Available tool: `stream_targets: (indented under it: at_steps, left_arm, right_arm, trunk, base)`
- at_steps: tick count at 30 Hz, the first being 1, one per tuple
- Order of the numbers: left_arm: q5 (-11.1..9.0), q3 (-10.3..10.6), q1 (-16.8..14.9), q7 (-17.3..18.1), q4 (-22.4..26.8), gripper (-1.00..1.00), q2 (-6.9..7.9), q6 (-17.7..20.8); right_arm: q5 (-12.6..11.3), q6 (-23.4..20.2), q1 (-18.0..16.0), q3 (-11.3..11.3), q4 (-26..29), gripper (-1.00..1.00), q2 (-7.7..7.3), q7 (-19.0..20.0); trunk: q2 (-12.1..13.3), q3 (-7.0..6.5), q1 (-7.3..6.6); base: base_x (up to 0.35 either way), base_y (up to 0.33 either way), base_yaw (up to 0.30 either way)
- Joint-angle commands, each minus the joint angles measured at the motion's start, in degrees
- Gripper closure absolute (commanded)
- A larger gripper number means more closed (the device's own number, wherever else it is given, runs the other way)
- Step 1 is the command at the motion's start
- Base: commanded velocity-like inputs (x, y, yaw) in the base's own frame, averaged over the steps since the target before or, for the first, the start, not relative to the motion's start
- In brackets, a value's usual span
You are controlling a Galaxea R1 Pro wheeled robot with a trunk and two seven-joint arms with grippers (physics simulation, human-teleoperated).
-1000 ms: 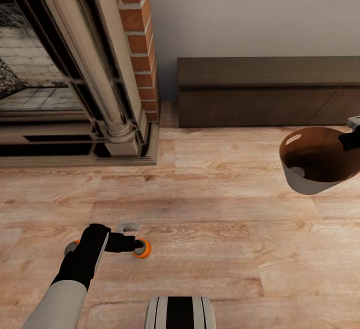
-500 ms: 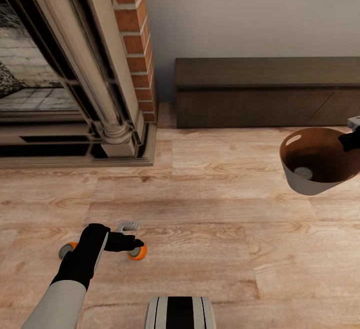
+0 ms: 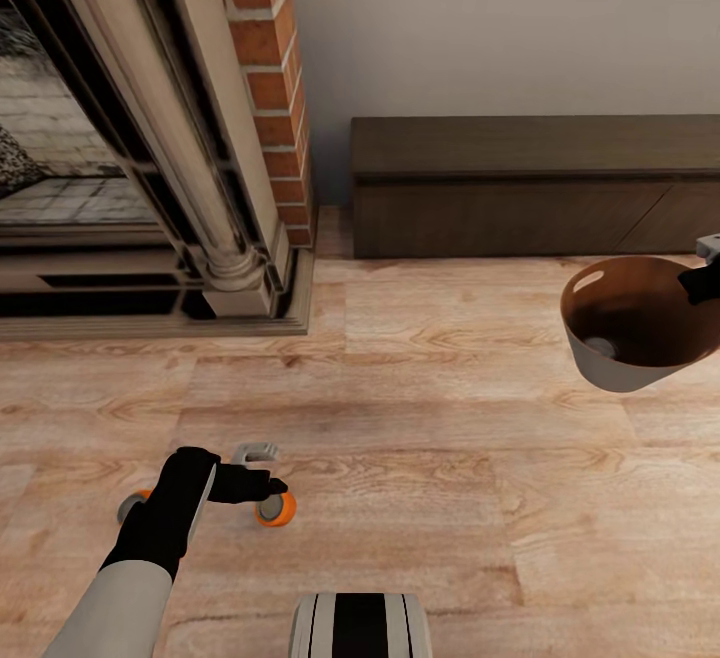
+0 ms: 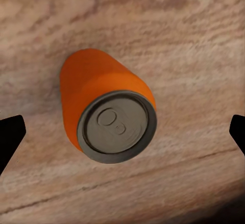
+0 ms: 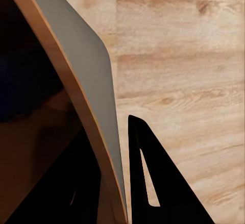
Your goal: Put the three can of soda from the living room inside the tash can in the kitchen.
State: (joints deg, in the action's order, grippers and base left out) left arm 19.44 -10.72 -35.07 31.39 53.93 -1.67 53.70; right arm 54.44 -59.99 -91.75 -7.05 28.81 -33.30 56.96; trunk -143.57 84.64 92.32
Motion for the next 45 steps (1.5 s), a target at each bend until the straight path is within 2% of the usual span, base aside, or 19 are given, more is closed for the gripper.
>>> stream_targets:
  at_steps: [1, 6, 22, 39, 45]
  left_arm:
    - [-0.01, 0.00, 0.00, 0.00, 0.01, -1.00, 0.00, 0.00]
    - [0.02, 0.00, 0.00, -0.14, 0.03, -1.00, -0.07, 0.00]
    - [0.07, 0.02, 0.00, -0.61, 0.04, -1.00, -0.17, -0.06]
    - [0.24, 0.00, 0.09, -0.38, 1.92, -1.00, -0.09, 0.07]
    - [0.24, 0.00, 0.09, -0.50, 2.01, -1.00, -0.16, 0.15]
  right_arm:
    - [0.05, -0.01, -0.02, 0.01, 0.01, 1.00, 0.00, 0.08]
    - [0.05, -0.01, -0.01, 0.01, 0.01, 1.00, -0.01, 0.08]
    - [0.05, -0.01, 0.07, 0.02, 0.01, 1.00, -0.01, 0.08]
    - [0.05, -0.01, 0.08, -0.82, 0.01, 1.00, -0.02, 0.08]
    - [0.05, -0.01, 0.14, -1.08, 0.01, 1.00, -0.01, 0.08]
  trunk:
    - [0.00, -0.01, -0.01]
    - [0.00, -0.01, -0.01]
    - [-0.22, 3.86, 0.41]
    - [-0.22, 4.24, 0.41]
    - [-0.30, 5.58, 0.56]
  base:
    - [0.010, 0.006, 0.000]
    - [0.004, 0.002, 0.000]
    - [0.000, 0.000, 0.000]
    - [0.043, 0.000, 0.000]
    - [0.003, 0.000, 0.000]
